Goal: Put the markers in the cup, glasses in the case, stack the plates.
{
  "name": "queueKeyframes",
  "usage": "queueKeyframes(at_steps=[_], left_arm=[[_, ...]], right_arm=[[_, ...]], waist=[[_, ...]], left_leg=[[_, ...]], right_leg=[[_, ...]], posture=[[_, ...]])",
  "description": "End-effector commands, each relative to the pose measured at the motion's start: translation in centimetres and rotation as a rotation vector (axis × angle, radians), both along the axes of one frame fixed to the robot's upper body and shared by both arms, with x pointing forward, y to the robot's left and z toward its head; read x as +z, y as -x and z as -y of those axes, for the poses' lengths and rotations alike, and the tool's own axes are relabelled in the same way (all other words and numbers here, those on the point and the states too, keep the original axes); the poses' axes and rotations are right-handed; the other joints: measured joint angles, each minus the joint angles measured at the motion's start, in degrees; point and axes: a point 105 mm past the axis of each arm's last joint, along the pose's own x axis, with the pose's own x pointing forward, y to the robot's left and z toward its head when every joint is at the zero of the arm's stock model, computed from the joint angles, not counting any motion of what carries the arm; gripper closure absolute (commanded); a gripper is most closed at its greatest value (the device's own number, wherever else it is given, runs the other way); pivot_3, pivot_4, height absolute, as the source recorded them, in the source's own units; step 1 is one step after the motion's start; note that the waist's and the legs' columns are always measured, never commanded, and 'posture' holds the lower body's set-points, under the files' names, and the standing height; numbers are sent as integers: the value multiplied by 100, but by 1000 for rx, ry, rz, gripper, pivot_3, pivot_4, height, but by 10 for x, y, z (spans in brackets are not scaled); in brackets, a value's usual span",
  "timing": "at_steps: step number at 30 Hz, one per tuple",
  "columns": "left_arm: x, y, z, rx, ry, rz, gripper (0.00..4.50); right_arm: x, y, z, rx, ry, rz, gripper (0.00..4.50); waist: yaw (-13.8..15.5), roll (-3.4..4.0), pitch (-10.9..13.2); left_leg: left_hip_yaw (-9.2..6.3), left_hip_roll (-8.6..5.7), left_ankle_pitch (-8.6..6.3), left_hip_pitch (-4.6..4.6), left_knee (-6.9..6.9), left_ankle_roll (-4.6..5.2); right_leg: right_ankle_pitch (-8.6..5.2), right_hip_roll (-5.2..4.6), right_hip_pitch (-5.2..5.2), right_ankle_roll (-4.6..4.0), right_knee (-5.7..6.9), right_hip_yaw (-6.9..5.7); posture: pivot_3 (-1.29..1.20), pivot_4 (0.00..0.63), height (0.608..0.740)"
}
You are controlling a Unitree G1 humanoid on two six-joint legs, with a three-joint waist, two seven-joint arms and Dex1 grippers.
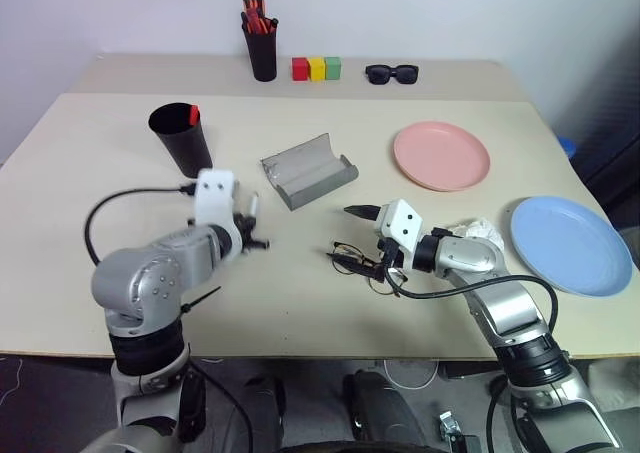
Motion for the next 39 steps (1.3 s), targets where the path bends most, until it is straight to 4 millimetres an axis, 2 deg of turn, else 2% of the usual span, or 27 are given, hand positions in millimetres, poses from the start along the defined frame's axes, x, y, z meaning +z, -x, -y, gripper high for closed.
queueKeyframes(at_steps=[1, 2, 6, 9, 12, 15, 17, 26, 30, 34, 39], left_arm=[[70, -11, -25, 136, -79, 378, 4386], [89, -16, -34, 201, -115, 481, 4386], [134, -31, -58, 390, -253, 733, 4386], [147, -51, -72, 481, -346, 806, 4386], [146, -74, -80, 498, -363, 808, 4386], [144, -87, -87, 537, -348, 816, 4386], [141, -92, -88, 535, -384, 824, 4386], [113, -107, -83, 514, -317, 764, 4386], [107, -108, -82, 513, -309, 750, 2926], [107, -107, -82, 520, -313, 758, 857], [113, -104, -79, 508, -262, 795, 857]], right_arm=[[19, -2, -14, 13, -50, 77, 0], [23, -10, -18, -23, -72, 103, 0], [40, -36, -35, -148, -166, 168, 0], [53, -53, -52, -230, -242, 185, 0], [58, -56, -72, -230, -283, 180, 0], [57, -52, -82, -205, -298, 179, 0], [55, -50, -84, -197, -303, 175, 0], [52, -43, -86, -196, -328, 154, 0], [51, -41, -86, -190, -330, 153, 0], [51, -41, -85, -187, -330, 152, 0], [52, -41, -84, -182, -326, 155, 0]], waist=[[-33, 0, 0], [-37, 0, 0], [-13, 0, 0], [-3, 0, -1], [24, 0, -1], [45, 0, 0], [71, 1, 0], [118, 1, 0], [118, 1, 0], [111, 1, 0], [117, 1, 0]], left_leg=[[0, 0, 0, 0, -2, 0], [0, 0, 0, 0, -4, -1], [5, 0, 2, -2, -5, -5], [8, 0, 3, -5, -3, -5], [11, 0, 3, -19, -3, -5], [15, 1, 2, -31, -3, -3], [18, 1, 1, -37, -3, -1], [22, 5, 1, -38, -2, -2], [22, 5, 1, -37, -2, -2], [21, 5, 1, -37, -3, -2], [21, 5, 2, -37, -2, -2]], right_leg=[[0, 0, -1, 0, 0, 0], [0, 0, -2, 0, 0, 1], [1, -1, -4, -1, -2, 2], [2, -1, -10, -1, -2, 2], [3, -2, -25, 0, 0, 1], [3, -4, -34, 1, -6, 0], [2, -5, -40, 2, -8, 0], [3, -2, -43, 3, -2, -2], [3, -2, -43, 3, -1, -2], [3, -1, -43, 3, 0, -2], [3, -1, -43, 3, 0, -2]], posture=[[0, 150, 725], [0, 150, 725], [0, 150, 725], [0, 150, 725], [0, 150, 725], [0, 150, 725], [0, 150, 725], [0, 150, 725], [0, 150, 725], [0, 150, 725], [0, 150, 725]])
